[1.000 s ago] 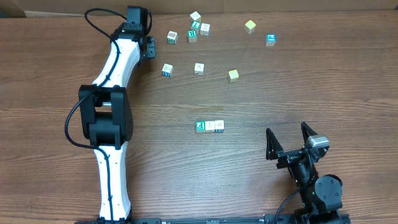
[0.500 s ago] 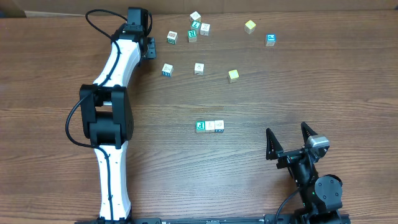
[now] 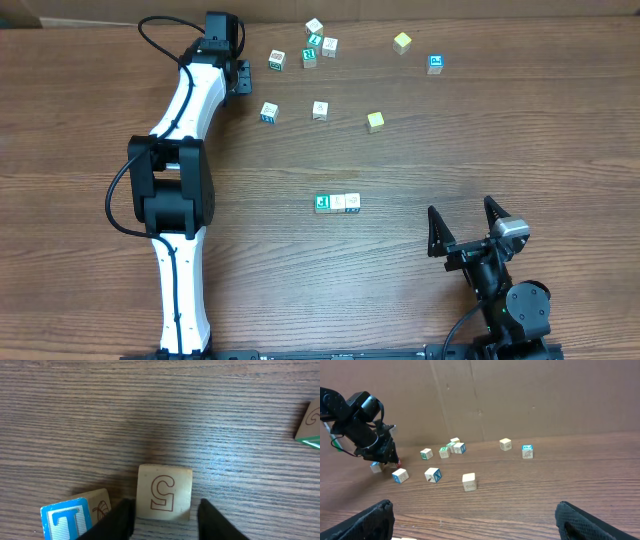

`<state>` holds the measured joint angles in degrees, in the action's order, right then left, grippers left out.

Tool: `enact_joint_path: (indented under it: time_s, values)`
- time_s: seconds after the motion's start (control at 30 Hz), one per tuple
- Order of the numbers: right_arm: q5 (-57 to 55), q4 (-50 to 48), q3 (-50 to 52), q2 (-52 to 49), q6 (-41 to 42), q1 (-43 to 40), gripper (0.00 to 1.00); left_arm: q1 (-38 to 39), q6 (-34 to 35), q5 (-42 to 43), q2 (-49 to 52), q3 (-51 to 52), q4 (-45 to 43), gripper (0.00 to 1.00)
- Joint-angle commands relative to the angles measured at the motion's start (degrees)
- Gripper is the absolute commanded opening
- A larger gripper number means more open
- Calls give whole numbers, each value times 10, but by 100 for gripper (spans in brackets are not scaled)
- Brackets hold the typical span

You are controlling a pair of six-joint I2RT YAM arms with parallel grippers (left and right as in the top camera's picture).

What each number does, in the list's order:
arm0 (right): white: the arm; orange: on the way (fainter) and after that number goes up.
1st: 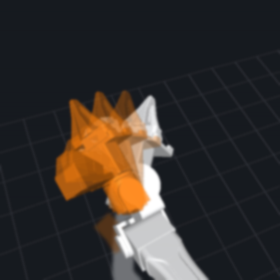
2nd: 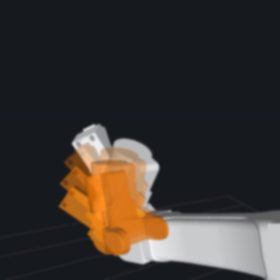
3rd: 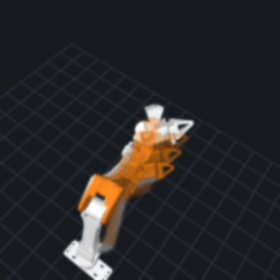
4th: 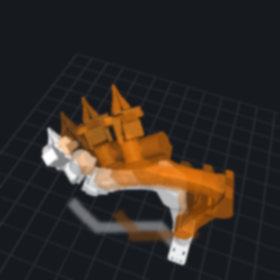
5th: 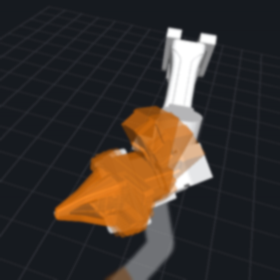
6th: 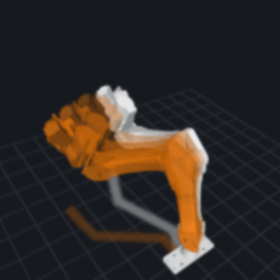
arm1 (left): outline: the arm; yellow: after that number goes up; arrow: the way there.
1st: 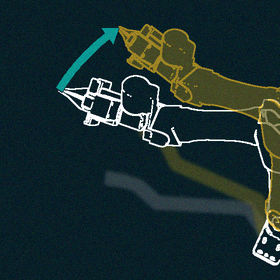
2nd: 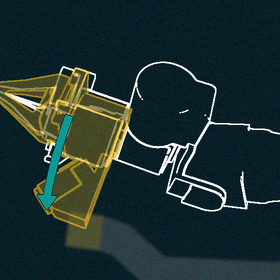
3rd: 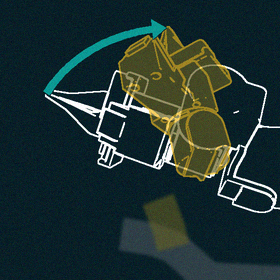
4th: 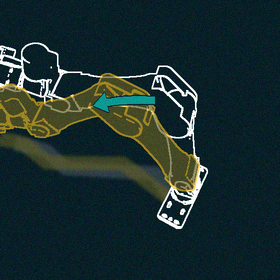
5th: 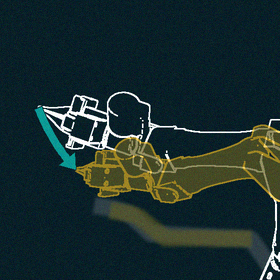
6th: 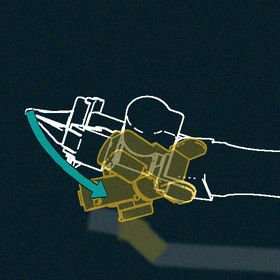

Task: Form a horizontal line
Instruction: 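Lower the left gripper over the '5' block and close on it, then lift the '5' block and carry it toward the row's left end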

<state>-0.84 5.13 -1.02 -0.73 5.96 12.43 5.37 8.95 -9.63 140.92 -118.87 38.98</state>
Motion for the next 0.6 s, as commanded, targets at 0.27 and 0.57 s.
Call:
enact_joint_path:
  time_s: [0.27,0.57]
  values:
    - [-1,-4,5,6,-2,3,100,-1,-13,5,1,-2,5,28]
    - [-1,-4,5,6,-2,3,100,-1,34,7,-84,-2,55,26]
